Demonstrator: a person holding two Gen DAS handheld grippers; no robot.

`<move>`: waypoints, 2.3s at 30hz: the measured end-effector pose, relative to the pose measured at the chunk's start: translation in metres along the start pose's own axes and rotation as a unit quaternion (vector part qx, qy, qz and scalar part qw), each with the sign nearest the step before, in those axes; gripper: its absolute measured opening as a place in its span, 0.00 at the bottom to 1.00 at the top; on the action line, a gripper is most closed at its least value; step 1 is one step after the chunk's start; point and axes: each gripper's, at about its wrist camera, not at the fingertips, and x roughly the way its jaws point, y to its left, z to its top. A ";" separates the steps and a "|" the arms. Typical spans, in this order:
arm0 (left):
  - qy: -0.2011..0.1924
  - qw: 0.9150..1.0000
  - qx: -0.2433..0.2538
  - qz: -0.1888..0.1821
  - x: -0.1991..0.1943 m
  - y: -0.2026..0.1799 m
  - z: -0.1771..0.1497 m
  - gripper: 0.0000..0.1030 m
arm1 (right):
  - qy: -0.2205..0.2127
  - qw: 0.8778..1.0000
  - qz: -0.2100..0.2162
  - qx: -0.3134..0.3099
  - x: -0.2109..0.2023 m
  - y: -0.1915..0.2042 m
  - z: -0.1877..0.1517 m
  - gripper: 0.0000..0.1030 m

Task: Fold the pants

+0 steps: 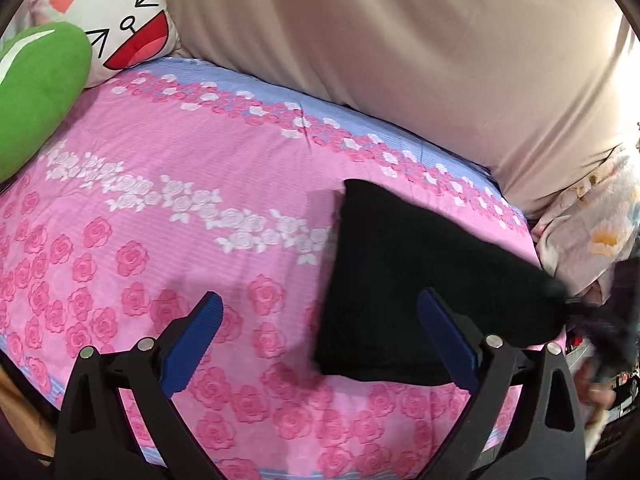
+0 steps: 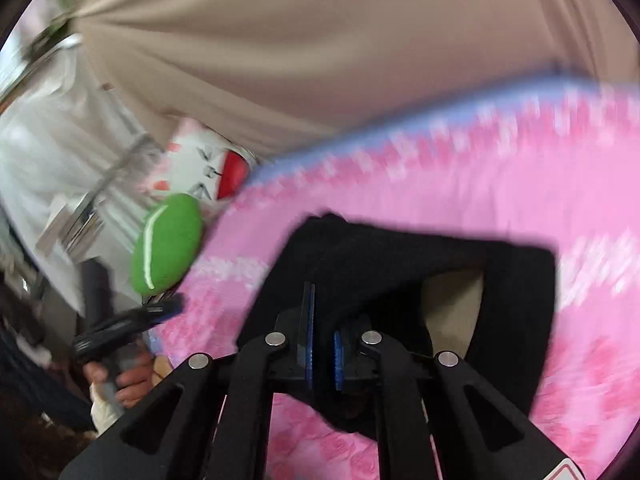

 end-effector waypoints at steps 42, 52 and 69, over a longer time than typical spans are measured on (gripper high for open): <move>0.056 0.997 0.027 -0.035 0.035 -0.020 -0.026 0.93 | 0.072 0.990 -0.012 0.117 0.058 -0.063 -0.068 0.17; 0.042 0.996 0.050 -0.056 0.033 -0.046 -0.021 0.95 | 0.032 0.990 -0.125 0.053 0.008 -0.075 -0.028 0.27; 0.144 0.981 -0.027 -0.125 0.117 -0.038 -0.018 0.30 | 0.031 0.984 -0.098 0.149 0.027 -0.107 -0.067 0.45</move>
